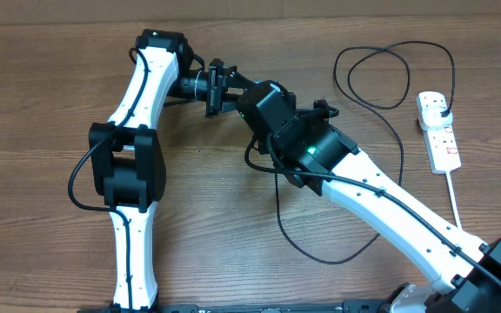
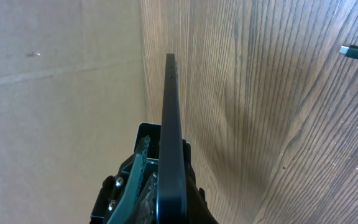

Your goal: Plug charger to phone and switch on socket

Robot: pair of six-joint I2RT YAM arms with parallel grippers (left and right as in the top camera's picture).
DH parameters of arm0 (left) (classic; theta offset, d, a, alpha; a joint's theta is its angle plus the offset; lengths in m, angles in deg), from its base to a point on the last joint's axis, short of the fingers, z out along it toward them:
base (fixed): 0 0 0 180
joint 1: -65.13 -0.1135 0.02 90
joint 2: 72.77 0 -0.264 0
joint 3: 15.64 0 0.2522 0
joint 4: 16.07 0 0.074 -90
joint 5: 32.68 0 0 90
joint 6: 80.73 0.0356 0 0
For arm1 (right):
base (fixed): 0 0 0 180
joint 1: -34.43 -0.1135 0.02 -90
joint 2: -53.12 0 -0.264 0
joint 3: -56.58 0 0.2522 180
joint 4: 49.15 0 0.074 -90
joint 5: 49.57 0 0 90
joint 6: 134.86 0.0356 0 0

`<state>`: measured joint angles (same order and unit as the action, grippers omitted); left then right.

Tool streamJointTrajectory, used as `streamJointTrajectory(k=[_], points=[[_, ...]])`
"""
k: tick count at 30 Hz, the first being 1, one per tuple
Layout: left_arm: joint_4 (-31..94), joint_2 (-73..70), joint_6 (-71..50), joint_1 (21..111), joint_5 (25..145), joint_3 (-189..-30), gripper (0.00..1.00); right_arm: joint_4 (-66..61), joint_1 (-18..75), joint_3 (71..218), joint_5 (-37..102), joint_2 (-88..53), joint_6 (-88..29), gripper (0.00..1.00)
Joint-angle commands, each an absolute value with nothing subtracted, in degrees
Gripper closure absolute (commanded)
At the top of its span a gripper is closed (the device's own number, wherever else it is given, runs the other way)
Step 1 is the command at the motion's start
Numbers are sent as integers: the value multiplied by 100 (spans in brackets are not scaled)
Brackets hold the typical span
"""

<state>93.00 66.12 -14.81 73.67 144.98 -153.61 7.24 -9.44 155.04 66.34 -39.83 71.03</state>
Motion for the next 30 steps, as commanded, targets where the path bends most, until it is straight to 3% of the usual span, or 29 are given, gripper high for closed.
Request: streamJointTrajectory(k=[1, 7, 13, 16, 18, 22, 24, 26, 30], points=[[9267, 6544, -1518, 7378, 14526, -15483, 74, 694, -934, 15625, 6577, -3721, 7809, 96], [9190, 6544, -1520, 7378, 14531, -15483, 81, 696, -934, 15625, 6560, -3721, 7809, 96], [9192, 6544, -1524, 7378, 14546, -15483, 96, 689, -934, 15625, 6380, -3721, 7650, 96], [9192, 6544, -1522, 7378, 14546, -15483, 96, 689, -934, 15625, 6343, -3721, 7330, 95], [9192, 6544, -1518, 7378, 14544, -15483, 96, 689, -934, 15625, 6345, -3721, 7132, 80], [9184, 6544, -1514, 7378, 14542, -15483, 96, 626, -931, 15625, 6348, -3721, 6548, 29], [9131, 6544, -1492, 7378, 14539, -15483, 96, 589, -910, 15625, 6350, -3710, 6141, 14], [8941, 6544, -1448, 7369, 14509, -15483, 96, 582, -857, 15625, 6348, -3668, 5595, 1], [8292, 6544, -1448, 7266, 13750, -15483, 96, 672, -704, 15625, 6345, -3434, 4150, 0]])
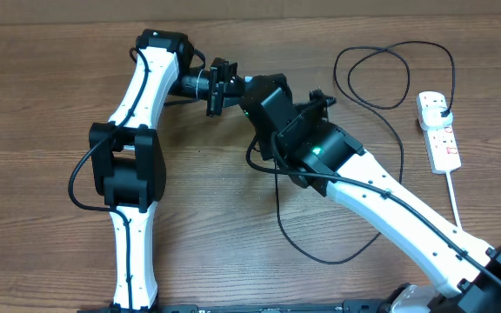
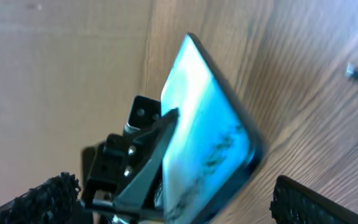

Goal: Plug charger to phone and switch on socket
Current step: 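Release the right gripper and raise the phone with the left gripper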

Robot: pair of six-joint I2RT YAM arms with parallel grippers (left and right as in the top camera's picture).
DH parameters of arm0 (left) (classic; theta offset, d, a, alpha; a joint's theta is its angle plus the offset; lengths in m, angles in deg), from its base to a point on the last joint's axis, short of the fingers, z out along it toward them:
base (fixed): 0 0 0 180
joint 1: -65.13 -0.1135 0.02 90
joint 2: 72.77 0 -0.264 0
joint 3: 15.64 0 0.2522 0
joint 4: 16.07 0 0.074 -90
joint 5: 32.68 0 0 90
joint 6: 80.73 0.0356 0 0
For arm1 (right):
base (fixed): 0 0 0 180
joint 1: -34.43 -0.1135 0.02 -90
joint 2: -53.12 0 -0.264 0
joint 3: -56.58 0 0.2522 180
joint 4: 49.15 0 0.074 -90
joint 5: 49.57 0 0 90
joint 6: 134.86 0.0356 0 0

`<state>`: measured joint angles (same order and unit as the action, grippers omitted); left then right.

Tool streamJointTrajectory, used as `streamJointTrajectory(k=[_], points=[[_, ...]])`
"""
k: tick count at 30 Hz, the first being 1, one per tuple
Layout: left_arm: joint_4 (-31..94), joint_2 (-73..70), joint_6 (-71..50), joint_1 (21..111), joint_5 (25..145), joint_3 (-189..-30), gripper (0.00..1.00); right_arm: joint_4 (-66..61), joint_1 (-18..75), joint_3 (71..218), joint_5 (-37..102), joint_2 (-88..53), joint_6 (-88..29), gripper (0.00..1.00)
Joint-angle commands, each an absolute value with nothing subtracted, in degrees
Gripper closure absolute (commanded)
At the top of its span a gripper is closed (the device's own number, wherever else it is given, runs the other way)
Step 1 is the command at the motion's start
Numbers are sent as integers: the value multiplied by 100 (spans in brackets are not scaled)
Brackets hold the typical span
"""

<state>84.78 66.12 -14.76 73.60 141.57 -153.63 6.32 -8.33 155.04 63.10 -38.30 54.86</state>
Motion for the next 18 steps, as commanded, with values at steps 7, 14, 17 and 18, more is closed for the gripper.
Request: streamJointTrajectory(k=[7, 14, 17, 18], points=[[8473, 6544, 45, 6965, 12085, -15483, 96, 1782, -149, 15625, 6098, -2715, 1241, 0], [8626, 6361, 1201, 6879, 12124, -15485, 96, 3227, 636, 15618, 5416, -2741, 2, 0], [8351, 6013, 1323, 6877, 12002, -15487, 96, 3570, 686, 15609, 5316, -2873, 2, 0], [8222, 5849, 1313, 6879, 11829, -15487, 96, 3649, 686, 15601, 5316, -2914, 2, 0]])
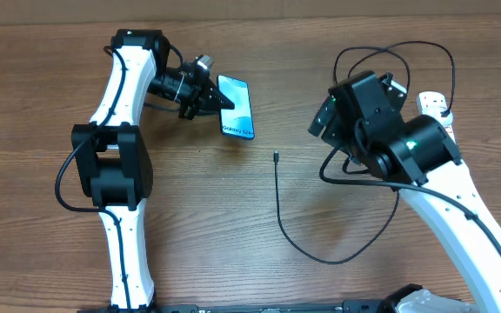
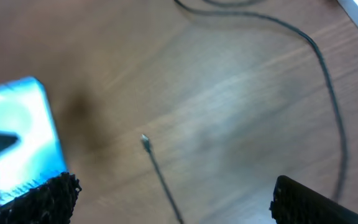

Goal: Plug charger to phone and switch on socket
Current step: 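Release the right gripper and raise the phone with the left gripper, then move the right gripper down over the USB-C cable plug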

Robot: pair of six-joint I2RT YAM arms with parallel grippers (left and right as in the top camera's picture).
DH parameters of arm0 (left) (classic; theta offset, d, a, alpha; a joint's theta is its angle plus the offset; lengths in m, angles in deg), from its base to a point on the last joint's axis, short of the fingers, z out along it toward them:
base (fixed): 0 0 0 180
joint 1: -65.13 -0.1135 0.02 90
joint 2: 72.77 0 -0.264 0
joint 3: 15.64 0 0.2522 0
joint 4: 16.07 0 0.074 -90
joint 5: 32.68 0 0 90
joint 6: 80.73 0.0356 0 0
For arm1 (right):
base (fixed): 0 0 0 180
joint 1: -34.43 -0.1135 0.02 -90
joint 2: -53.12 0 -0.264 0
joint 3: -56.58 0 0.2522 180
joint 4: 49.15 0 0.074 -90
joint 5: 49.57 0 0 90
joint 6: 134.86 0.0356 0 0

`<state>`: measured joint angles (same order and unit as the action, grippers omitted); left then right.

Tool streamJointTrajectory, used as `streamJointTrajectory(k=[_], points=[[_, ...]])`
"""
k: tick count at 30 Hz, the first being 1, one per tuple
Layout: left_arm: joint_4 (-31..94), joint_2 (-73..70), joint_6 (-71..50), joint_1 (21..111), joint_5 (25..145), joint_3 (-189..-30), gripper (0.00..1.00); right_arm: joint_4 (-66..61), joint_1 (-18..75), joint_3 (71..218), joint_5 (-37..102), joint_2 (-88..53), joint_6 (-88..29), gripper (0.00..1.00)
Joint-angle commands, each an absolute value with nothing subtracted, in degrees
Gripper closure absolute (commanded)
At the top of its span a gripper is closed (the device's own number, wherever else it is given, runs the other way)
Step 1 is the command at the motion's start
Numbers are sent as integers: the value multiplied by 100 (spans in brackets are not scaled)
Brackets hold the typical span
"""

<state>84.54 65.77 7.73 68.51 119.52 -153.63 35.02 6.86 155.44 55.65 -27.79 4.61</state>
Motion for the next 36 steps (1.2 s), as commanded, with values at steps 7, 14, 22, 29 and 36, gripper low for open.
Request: streamJointTrajectory(k=[7, 14, 22, 29, 36], points=[[7684, 4402, 858, 6901, 9630, -15487, 96, 3939, 675, 15579, 5080, -3364, 4, 0], [7566, 3414, -19, 6899, 7005, -15487, 96, 3491, 675, 15581, 3771, -3725, -1242, 0], [7872, 3440, -23, 6901, 6677, -15479, 96, 4477, 675, 16582, 3288, -4643, -2208, 1], [7909, 3473, -276, 6901, 6702, -15479, 96, 4866, 675, 17616, 4144, -5753, -2241, 0], [8014, 3475, -248, 6901, 6695, -15477, 96, 4296, 675, 17294, 4053, -5963, -2035, 2]])
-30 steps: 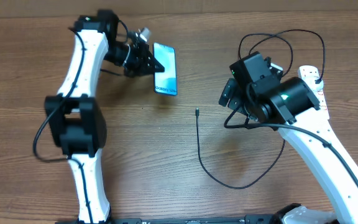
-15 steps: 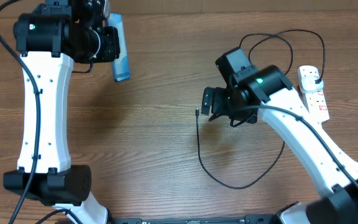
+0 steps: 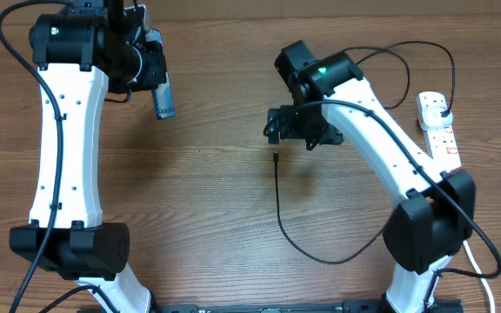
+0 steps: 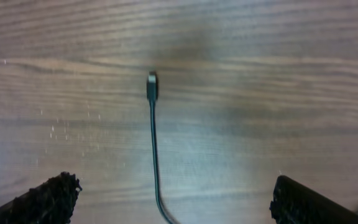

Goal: Plug charger to phone and switch on socket
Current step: 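Move the right gripper down over the USB-C cable plug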

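My left gripper (image 3: 155, 80) is shut on the dark phone (image 3: 164, 99), which hangs tilted above the table at the back left, its edge toward the overhead camera. The black charger cable (image 3: 278, 204) lies on the wood, and its free plug tip (image 3: 275, 157) (image 4: 152, 84) points to the back. Just behind that tip hovers my right gripper (image 3: 293, 134) (image 4: 174, 205), open, its two fingertips (image 4: 50, 198) wide apart on either side of the cable (image 4: 154, 155). The white socket strip (image 3: 440, 132) lies at the right with the charger (image 3: 442, 108) plugged in.
The cable runs in a wide curve toward the front (image 3: 333, 259) and coils in loops (image 3: 381, 78) at the back right before reaching the strip. The wooden table (image 3: 198, 217) ends at a cardboard wall along the back.
The left arm has swung to the back left and the phone, earlier screen-up near the middle, now hangs on edge. My right gripper has moved from the right to just above the cable tip, still open.
Both grippers met at the phone at the back middle, the phone edge-on in the right wrist view. Then the right gripper stood open with the phone in the left. Then the arms were apart, and now the right hovers over the cable tip.
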Robot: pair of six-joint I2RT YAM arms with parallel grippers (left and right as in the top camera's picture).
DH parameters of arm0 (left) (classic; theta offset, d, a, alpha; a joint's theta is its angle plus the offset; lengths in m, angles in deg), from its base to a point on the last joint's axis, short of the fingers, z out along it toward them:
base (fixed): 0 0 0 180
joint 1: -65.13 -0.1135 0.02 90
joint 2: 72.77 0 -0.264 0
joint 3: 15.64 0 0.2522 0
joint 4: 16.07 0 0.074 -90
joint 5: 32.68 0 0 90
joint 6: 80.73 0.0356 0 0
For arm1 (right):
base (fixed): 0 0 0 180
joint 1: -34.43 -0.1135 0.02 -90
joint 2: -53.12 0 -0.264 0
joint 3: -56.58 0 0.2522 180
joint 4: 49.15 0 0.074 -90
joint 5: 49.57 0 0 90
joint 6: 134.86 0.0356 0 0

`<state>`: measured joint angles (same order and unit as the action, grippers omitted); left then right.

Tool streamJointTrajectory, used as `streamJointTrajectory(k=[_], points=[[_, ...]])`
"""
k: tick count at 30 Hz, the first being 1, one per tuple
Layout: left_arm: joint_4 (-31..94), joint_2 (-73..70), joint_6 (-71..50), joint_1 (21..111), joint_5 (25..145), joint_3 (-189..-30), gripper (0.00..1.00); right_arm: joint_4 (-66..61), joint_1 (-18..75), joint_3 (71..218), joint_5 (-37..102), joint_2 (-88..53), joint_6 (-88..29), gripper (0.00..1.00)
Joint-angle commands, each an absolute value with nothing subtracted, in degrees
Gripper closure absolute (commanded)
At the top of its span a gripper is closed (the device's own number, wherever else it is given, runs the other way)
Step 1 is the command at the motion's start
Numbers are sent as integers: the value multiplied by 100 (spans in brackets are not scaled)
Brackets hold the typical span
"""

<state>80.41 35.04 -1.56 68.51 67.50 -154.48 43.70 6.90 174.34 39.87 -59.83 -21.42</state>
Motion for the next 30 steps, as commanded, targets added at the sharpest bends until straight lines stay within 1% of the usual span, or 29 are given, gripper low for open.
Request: streamJointTrajectory(k=[1, 2, 3, 5, 12, 14, 16, 19, 20, 26, 30], points=[[8014, 3475, -248, 6901, 6695, -15477, 96, 4254, 675, 17196, 4044, -5963, -1919, 4], [8014, 3475, -250, 6901, 6695, -15477, 96, 4191, 675, 17089, 4009, -5970, -1906, 8], [8012, 3475, -250, 6901, 6695, -15477, 96, 4136, 669, 16978, 3985, -5974, -1917, 15], [8012, 3475, -255, 6901, 6697, -15477, 96, 4025, 636, 16746, 3985, -5985, -1915, 20], [8001, 3475, -255, 6901, 6697, -15477, 96, 3172, 354, 16064, 3843, -5996, -1917, 24], [8008, 3475, -255, 6901, 6697, -15477, 96, 2991, 262, 16011, 3843, -6018, -1917, 24], [8014, 3475, -252, 6901, 6699, -15477, 96, 2884, 168, 16011, 3843, -6081, -1919, 20], [8014, 3475, -252, 6901, 6699, -15477, 96, 2792, 83, 16011, 3847, -6267, -1919, 21], [8014, 3475, -255, 6901, 6699, -15477, 96, 2774, 78, 16011, 3873, -6328, -1915, 22], [8010, 3475, -255, 6901, 6699, -15477, 96, 2562, 78, 16011, 4061, -6575, -1858, 37], [8017, 3475, -255, 6901, 6702, -15477, 96, 2418, 78, 16011, 4317, -6650, -1764, 41]])
